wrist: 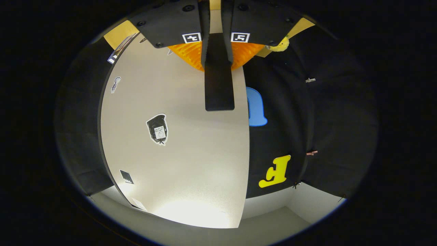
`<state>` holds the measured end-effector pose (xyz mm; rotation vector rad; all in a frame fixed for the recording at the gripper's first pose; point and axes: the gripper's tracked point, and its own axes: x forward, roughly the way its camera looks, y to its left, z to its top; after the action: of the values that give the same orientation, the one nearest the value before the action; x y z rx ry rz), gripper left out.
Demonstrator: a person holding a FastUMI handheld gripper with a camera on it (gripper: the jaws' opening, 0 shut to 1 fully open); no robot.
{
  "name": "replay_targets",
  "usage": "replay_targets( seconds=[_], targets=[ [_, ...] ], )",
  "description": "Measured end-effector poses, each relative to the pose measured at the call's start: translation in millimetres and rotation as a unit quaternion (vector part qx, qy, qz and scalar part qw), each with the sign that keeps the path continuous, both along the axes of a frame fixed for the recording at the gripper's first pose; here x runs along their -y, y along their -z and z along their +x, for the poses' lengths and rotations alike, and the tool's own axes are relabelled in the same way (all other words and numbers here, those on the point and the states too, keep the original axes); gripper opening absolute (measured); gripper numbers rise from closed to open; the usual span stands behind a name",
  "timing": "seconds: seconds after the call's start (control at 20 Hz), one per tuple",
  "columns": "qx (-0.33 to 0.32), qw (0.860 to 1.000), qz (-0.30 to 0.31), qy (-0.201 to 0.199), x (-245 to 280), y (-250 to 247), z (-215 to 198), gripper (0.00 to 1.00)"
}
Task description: Open the shoe cabinet door, grab the shoes and put them into the shoe cabinet, then close the shoe cabinet door.
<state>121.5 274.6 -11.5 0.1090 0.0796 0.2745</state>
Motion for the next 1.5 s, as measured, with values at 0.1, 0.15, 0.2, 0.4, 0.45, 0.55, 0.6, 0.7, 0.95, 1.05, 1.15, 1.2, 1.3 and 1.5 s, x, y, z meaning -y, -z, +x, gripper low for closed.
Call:
replay_targets(
  seconds=[0.1,0.15,0.2,0.4,0.45,0.55,0.6,0.7,0.95,1.05,1.15,1.2,1.3,1.5],
  targets=[
    [0.000,1.000,0.001,-0.019,14,-2,-16,0.17],
    [-0.002,1.000,0.007,-0.028,21,-3,-22,0.17],
    [-0.003,0.999,0.009,-0.036,26,-4,-29,0.17],
    [0.001,0.998,0.010,-0.056,50,-10,-56,0.16],
    [0.001,0.998,0.011,-0.059,57,-12,-63,0.16],
    [-0.001,0.998,0.014,-0.059,72,-12,-75,0.16],
    [0.000,0.998,0.012,-0.058,82,-13,-81,0.16],
    [0.001,0.999,0.005,-0.054,99,-12,-91,0.16],
    [0.002,0.999,-0.009,-0.033,144,-11,-109,0.16],
    [-0.003,1.000,-0.003,-0.018,161,-10,-113,0.16],
    [-0.005,1.000,-0.005,-0.004,179,-10,-115,0.15],
    [-0.005,1.000,-0.007,0.000,188,-10,-116,0.15],
    [-0.007,1.000,0.003,0.008,205,-10,-118,0.15],
    [-0.002,1.000,0.003,0.025,242,-10,-118,0.15]
  ],
)
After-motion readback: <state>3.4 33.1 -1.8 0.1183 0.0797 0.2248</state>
